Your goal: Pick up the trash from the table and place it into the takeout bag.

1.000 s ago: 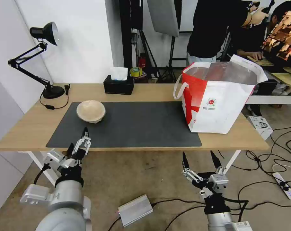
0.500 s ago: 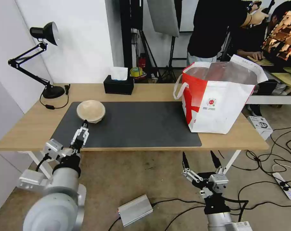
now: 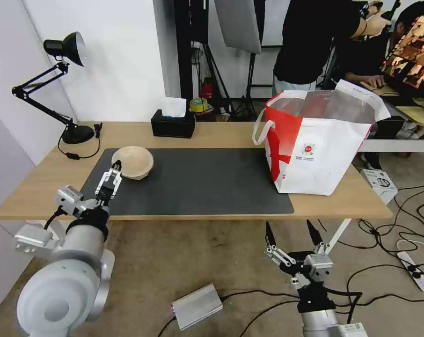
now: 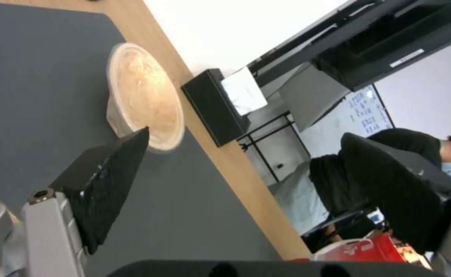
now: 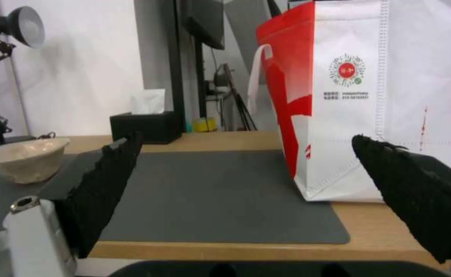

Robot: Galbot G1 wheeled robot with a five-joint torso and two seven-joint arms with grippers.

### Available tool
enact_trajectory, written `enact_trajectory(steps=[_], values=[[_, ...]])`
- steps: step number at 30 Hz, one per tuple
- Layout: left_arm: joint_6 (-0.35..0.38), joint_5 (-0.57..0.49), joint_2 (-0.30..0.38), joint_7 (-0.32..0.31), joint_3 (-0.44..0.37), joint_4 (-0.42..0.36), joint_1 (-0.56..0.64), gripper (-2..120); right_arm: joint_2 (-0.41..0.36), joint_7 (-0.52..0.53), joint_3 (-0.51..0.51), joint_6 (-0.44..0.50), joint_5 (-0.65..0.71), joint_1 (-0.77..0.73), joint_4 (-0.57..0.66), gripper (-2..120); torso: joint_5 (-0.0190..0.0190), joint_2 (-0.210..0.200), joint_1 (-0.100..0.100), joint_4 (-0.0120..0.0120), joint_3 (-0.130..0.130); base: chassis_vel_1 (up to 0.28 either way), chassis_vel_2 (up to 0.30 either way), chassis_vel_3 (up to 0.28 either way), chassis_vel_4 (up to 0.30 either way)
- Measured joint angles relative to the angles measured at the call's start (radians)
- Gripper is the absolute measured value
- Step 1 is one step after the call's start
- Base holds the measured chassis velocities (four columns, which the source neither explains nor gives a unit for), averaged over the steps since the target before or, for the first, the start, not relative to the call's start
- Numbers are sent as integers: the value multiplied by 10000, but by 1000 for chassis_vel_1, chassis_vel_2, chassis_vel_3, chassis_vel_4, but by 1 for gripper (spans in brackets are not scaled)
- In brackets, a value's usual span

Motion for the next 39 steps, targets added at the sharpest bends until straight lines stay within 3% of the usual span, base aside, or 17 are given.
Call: enact_trajectory(steps=[13, 32, 37, 39], values=[[294, -434, 272, -973, -14, 653, -751, 100, 0, 0, 0, 0, 0, 0, 0, 100, 0, 0, -1, 0, 1, 0, 0, 0, 0], [355, -781, 211, -1411, 559, 1761, -1980, 100, 0, 0, 0, 0, 0, 0, 0, 100, 1, 0, 0, 1, 1, 0, 0, 0, 0], [329, -834, 193, -1565, 727, 2171, -2378, 100, 0, 0, 0, 0, 0, 0, 0, 100, 1, 0, 0, 0, 1, 0, 0, 0, 0], [324, -874, 173, -1855, 814, 2669, -2815, 100, 0, 0, 0, 0, 0, 0, 0, 100, 1, 0, 0, 0, 1, 0, 0, 0, 0]])
